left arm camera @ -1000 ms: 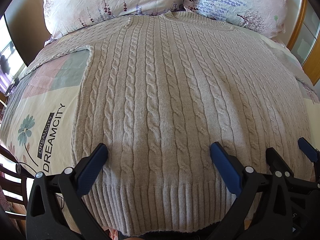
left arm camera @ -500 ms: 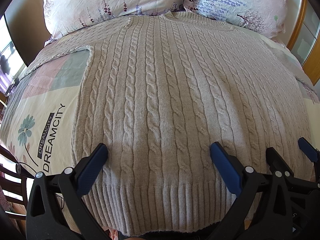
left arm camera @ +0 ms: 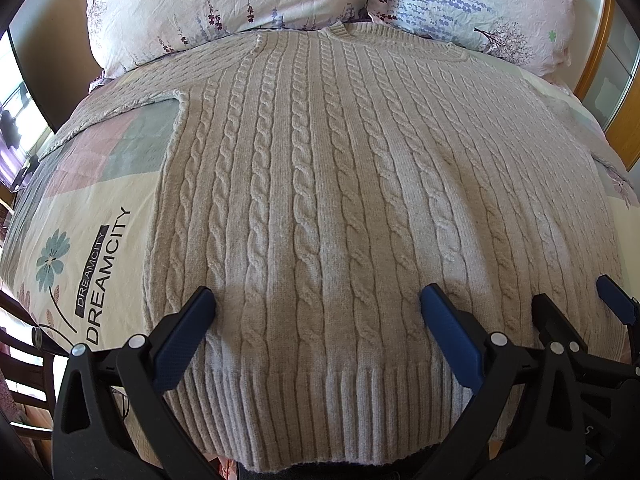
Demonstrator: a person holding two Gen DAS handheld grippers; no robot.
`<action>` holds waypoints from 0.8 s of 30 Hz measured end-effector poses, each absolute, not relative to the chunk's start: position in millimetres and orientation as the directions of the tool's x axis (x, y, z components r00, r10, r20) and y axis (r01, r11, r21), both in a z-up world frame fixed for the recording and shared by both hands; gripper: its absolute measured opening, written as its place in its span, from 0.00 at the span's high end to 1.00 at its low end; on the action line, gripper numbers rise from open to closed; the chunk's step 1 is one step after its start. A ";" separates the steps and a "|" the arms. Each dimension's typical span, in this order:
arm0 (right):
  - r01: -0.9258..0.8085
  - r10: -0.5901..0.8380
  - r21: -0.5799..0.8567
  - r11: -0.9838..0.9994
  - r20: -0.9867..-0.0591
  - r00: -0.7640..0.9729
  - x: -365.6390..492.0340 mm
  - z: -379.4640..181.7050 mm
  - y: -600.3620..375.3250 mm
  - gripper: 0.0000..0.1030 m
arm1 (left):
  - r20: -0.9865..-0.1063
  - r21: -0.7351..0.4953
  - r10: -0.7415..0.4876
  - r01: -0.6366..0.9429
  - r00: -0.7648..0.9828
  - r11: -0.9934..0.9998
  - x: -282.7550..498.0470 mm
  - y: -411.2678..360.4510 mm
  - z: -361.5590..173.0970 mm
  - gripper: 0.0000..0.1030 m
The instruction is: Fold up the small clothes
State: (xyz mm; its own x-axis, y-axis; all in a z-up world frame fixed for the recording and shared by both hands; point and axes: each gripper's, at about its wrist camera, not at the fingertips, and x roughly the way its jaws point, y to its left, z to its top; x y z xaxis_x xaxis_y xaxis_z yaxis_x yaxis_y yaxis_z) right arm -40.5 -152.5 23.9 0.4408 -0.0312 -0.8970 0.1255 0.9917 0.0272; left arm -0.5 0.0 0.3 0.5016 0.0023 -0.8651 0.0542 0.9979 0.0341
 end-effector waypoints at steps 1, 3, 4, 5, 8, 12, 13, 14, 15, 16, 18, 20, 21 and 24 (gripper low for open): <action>0.125 -0.031 0.027 0.992 -0.897 0.441 -40.4 23.8 -152.5 0.01 | -0.865 0.034 0.002 0.054 0.502 0.998 -0.4 0.0 0.4 0.02; 0.125 -0.031 0.027 0.992 -0.897 0.441 -40.2 23.8 -152.5 0.01 | -0.865 0.034 0.002 0.054 0.502 0.998 -0.4 0.0 0.4 0.02; 0.126 -0.031 0.027 0.992 -0.897 0.441 -40.1 23.8 -152.5 0.01 | -0.865 0.034 0.002 0.054 0.502 0.998 -0.4 0.0 0.4 0.02; 0.126 -0.031 0.027 0.992 -0.897 0.441 -40.1 23.8 -152.5 0.01 | -0.865 0.034 0.002 0.054 0.502 0.998 -0.4 0.0 0.4 0.02; 0.124 -0.031 0.027 0.992 -0.897 0.441 -40.3 23.9 -152.4 0.01 | -0.865 0.034 0.003 0.054 0.501 0.998 -0.4 0.0 0.3 0.02; 0.119 -0.030 0.026 0.993 -0.894 0.447 -41.4 24.2 -152.1 0.01 | -0.866 0.034 0.003 0.054 0.500 0.998 -0.4 0.0 0.3 0.02; 0.118 -0.030 0.026 0.993 -0.893 0.449 -39.7 23.8 -151.2 0.01 | -0.866 0.034 0.002 0.054 0.499 0.998 -0.4 0.1 0.7 0.02; 0.116 -0.029 0.026 0.993 -0.892 0.450 -43.0 23.7 -154.5 0.01 | -0.867 0.033 0.002 0.053 0.498 0.998 -0.4 0.3 0.3 0.02; 0.114 -0.028 0.026 0.993 -0.892 0.451 -45.6 23.5 -154.0 0.01 | -0.868 0.033 0.002 0.053 0.497 0.998 -0.5 0.3 0.5 0.02; 0.112 -0.027 0.027 0.993 -0.892 0.451 -44.7 24.8 -155.0 0.01 | -0.869 0.033 0.002 0.053 0.495 0.998 0.4 -0.7 -0.5 0.02; 0.111 -0.026 0.028 0.993 -0.891 0.454 -43.9 24.9 -155.2 0.01 | -0.870 0.033 0.002 0.054 0.493 0.998 0.3 0.7 -1.2 0.02; 0.107 -0.023 0.030 0.994 -0.886 0.463 -41.7 23.8 -154.2 0.01 | -0.871 0.033 0.002 0.054 0.491 0.998 1.3 1.0 -1.4 0.02; 0.103 -0.022 0.031 0.994 -0.881 0.473 -43.5 23.5 -153.7 0.01 | -0.871 0.034 0.003 0.054 0.492 0.998 3.0 1.0 -1.2 0.02; 0.067 0.001 0.042 0.997 -0.850 0.527 -50.6 23.5 -154.4 0.01 | -0.871 0.035 0.003 0.055 0.491 0.998 3.5 0.6 -1.1 0.02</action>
